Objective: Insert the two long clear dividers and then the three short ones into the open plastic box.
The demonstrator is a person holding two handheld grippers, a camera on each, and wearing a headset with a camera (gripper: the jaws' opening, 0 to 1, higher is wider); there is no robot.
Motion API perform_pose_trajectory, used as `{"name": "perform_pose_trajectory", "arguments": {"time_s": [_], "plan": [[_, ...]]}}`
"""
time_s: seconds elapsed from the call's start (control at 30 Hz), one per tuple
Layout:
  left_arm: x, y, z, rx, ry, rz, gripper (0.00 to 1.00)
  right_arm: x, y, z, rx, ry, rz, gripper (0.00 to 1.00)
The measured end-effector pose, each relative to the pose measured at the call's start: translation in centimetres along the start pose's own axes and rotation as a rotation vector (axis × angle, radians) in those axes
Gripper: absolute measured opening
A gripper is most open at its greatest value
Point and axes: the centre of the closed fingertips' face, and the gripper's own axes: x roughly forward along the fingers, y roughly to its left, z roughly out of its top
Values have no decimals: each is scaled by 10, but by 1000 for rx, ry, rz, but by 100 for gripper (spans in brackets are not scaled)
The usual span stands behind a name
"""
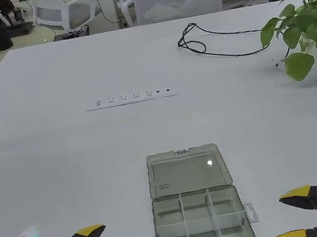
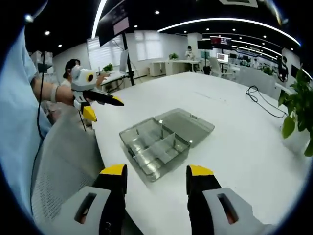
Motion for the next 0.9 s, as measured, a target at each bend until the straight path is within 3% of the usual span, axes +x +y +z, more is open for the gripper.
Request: {"name": "perform_pose_trajectory", "arguments": {"time_s": [0.1,0.2,0.5,0.6,0.9], "plan": [[1,1,-4,21,14,26,94,-2,0,-5,16,-30,-70,68],[2,1,-5,-3,2,42,97,-3,4,-1,90,-101,-84,69],[4,-9,-14,13,14,53,100,-9,-5,-15,136,-90,-157,92],[3,-9,-17,8,13,54,100,-7,-5,-14,112,-76,-178,100],[-9,-7,-22,5,4,76,100,-6,3,-22,84,-47,-176,100]]}}
